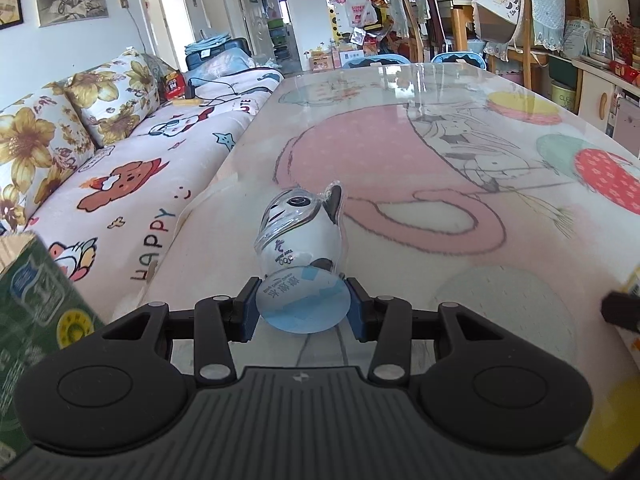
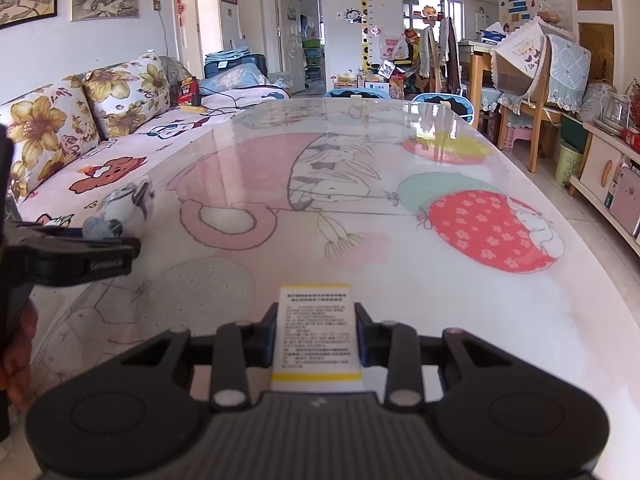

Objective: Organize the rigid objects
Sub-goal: 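Grasp the white-and-blue figurine with left tool while right holds the white box, then carry the figurine and white box toward the cardboard box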

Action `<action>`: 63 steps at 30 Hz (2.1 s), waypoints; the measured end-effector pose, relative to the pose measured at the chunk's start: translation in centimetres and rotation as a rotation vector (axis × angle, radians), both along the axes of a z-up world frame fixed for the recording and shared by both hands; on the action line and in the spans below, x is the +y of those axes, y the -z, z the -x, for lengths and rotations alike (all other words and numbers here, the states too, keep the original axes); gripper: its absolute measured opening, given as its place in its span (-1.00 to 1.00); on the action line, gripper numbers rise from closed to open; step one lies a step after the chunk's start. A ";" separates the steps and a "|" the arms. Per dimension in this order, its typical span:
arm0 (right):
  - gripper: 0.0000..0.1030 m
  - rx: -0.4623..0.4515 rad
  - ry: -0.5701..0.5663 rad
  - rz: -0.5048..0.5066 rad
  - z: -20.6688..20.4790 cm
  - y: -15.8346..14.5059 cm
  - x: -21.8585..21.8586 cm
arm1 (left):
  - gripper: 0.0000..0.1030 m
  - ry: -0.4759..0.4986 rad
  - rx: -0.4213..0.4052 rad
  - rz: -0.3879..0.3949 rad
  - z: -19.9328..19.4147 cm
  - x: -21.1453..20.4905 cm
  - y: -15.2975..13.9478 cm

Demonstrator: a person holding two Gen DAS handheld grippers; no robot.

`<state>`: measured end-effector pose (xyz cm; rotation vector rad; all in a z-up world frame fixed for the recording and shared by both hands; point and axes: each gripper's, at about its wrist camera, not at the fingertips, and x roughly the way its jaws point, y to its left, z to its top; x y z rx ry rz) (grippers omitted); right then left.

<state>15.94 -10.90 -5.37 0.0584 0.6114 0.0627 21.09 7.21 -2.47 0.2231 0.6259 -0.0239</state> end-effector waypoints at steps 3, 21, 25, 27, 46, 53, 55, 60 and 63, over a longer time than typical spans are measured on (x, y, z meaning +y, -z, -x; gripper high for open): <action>-0.35 -0.003 -0.001 0.007 0.3 0.0 0.1 | 0.03 0.005 0.006 0.012 1.5 0.1 -0.2; -0.35 -0.034 -0.008 0.086 4.0 -0.2 1.8 | 0.03 -0.011 0.060 0.124 6.9 0.6 -0.7; -0.35 -0.035 -0.016 0.102 5.4 -0.2 2.5 | 0.03 -0.004 0.064 0.128 6.9 0.7 -0.8; -0.35 -0.035 -0.020 0.106 6.0 -0.2 2.7 | 0.03 -0.002 0.069 0.138 6.9 1.0 -0.7; -0.35 0.025 -0.053 0.052 10.0 -0.8 5.4 | 0.03 0.024 0.089 0.227 5.3 3.3 -1.4; -0.35 0.026 -0.093 0.064 11.1 -1.5 6.8 | 0.03 0.015 0.073 0.268 4.9 4.3 -1.9; -0.35 0.024 -0.102 0.069 11.3 -1.7 7.2 | 0.03 0.009 0.063 0.281 5.0 4.8 -2.1; -0.35 0.017 -0.118 0.038 11.5 -2.7 7.7 | 0.03 0.005 0.035 0.328 4.6 5.7 -3.0; -0.35 0.008 -0.126 0.016 11.3 -3.4 8.1 | 0.03 0.000 0.004 0.331 4.2 6.5 -3.6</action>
